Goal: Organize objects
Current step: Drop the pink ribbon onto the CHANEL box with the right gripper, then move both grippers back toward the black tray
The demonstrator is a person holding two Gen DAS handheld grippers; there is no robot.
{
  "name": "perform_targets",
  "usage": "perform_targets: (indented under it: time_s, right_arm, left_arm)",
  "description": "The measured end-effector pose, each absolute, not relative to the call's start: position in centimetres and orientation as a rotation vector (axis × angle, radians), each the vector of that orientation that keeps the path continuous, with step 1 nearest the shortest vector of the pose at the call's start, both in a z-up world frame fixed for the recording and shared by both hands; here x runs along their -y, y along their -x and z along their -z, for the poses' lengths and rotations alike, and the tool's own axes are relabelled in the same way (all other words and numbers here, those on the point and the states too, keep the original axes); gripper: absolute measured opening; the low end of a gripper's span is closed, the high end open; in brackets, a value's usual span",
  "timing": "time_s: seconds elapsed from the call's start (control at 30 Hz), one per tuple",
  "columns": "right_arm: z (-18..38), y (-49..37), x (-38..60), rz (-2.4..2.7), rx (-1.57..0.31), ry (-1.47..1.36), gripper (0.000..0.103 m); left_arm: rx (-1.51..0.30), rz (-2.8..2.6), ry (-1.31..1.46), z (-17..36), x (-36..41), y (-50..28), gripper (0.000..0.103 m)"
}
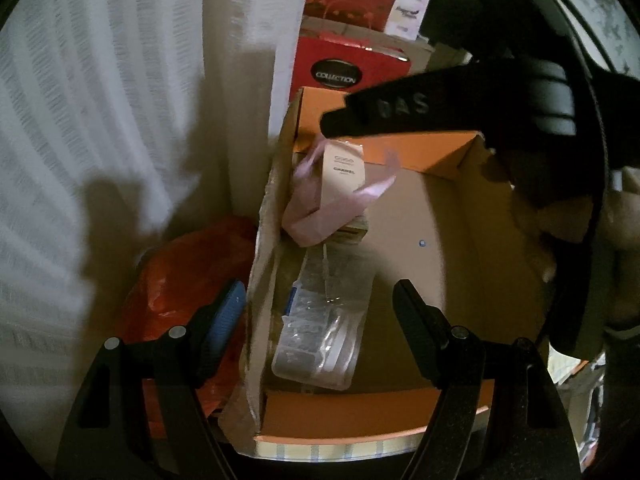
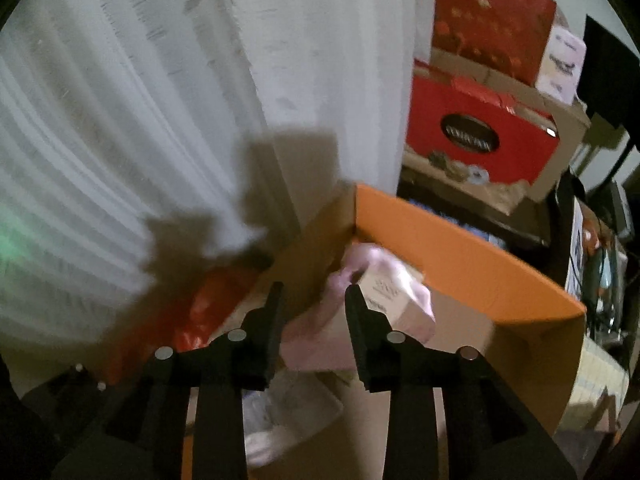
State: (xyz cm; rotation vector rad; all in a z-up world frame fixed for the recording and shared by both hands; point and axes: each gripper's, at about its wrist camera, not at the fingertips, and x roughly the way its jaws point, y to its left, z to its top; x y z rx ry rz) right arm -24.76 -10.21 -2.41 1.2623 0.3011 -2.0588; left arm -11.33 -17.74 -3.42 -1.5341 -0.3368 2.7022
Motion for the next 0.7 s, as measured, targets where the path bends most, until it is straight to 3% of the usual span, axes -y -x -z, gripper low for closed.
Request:
perform_targets:
  time_s: [0.07, 0.47, 0.7]
  right_arm:
    - [2.2, 24.6, 9.4, 2.023, -0.273, -1.292, 0.043]
    - [-3.1, 21.7, 2.6, 2.077, -0.214, -1.208, 0.054]
    - [-4.5, 20.4, -3.5, 2.188, -0.186, -1.181, 0.055]
  left_arm:
    - [0.327, -2.7, 1.533, 3.3, 17.4, 11.3, 0.074]
    - [0.271, -2.673, 1.509, 2.1, 14.1, 11.2, 0.074]
    - [0.229, -2.648, 1.482, 1.4, 11.1, 11.6, 0.074]
